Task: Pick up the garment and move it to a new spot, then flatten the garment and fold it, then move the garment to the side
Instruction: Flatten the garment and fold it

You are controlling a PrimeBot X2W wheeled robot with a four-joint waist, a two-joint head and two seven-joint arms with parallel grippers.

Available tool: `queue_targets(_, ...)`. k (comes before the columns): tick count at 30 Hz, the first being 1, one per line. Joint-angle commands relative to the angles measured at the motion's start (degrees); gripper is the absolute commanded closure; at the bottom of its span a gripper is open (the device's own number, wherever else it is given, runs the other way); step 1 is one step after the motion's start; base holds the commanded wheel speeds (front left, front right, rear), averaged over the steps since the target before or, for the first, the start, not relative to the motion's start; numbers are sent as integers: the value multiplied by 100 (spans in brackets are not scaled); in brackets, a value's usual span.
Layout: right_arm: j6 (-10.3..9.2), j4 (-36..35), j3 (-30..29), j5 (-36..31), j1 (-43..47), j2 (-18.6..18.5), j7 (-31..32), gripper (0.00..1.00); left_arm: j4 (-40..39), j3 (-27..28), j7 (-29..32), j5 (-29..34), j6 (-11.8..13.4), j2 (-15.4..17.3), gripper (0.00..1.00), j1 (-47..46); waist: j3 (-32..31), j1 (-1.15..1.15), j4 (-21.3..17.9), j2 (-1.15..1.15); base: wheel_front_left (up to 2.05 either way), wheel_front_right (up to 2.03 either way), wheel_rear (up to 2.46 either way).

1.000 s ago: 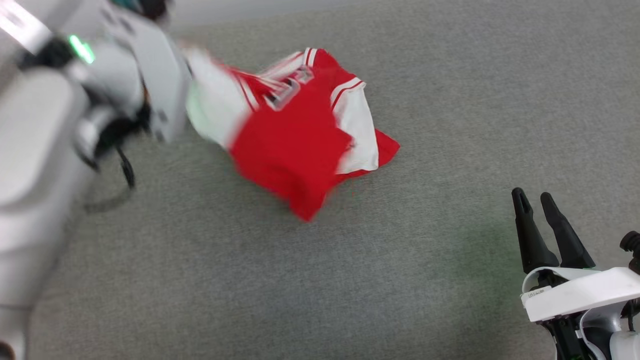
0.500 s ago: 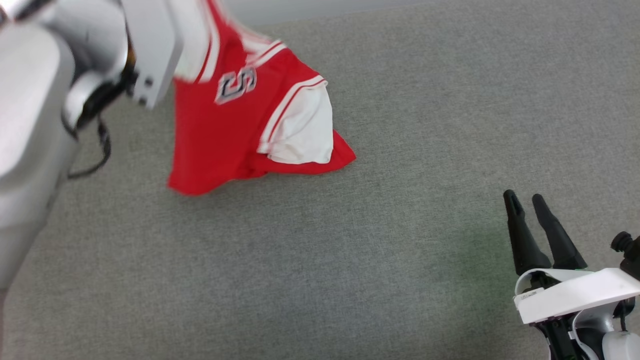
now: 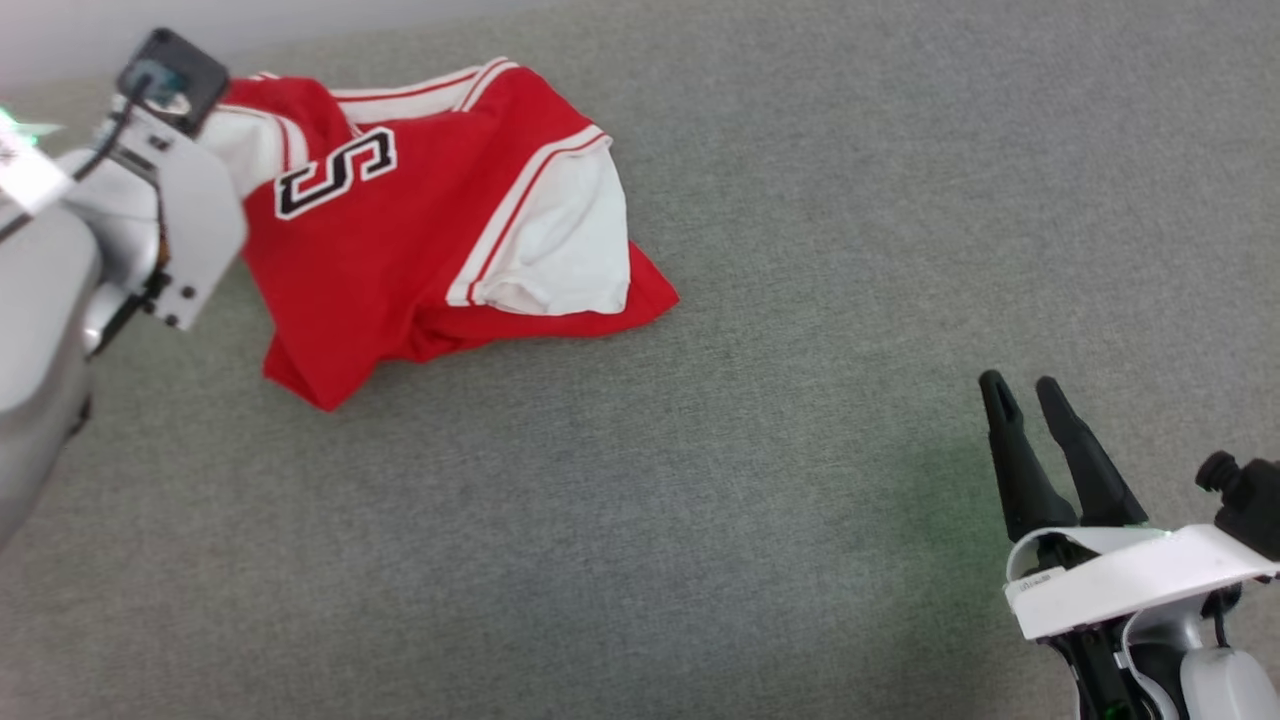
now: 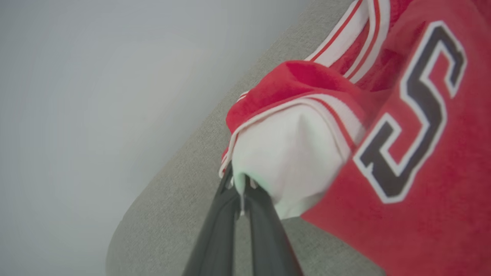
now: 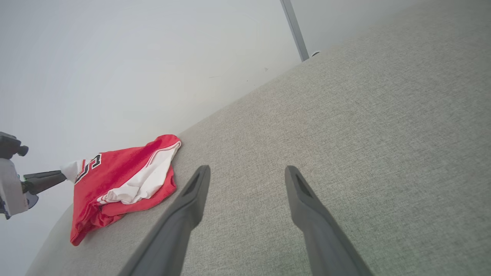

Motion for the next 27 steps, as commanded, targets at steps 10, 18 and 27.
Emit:
queue_targets(10, -6, 87, 92, -34, -112, 14, -45, 0, 1468, -147, -905, -148, 8, -184, 0, -270, 133, 0, -109, 0, 0, 0, 0)
queue_targets(18, -6, 65, 166, -306, -75, -69, 198, 0, 2051, 415, -1402, -885, 13, -483, 0, -164, -141, 0, 172, 0, 0, 0, 0)
queue_targets(27, -6, 36, 578, -829, -335, -609, 926, 0, 1583, 1279, -2389, -2254, 10, -917, 0, 769, -585, 0, 751, 0, 0, 0, 0)
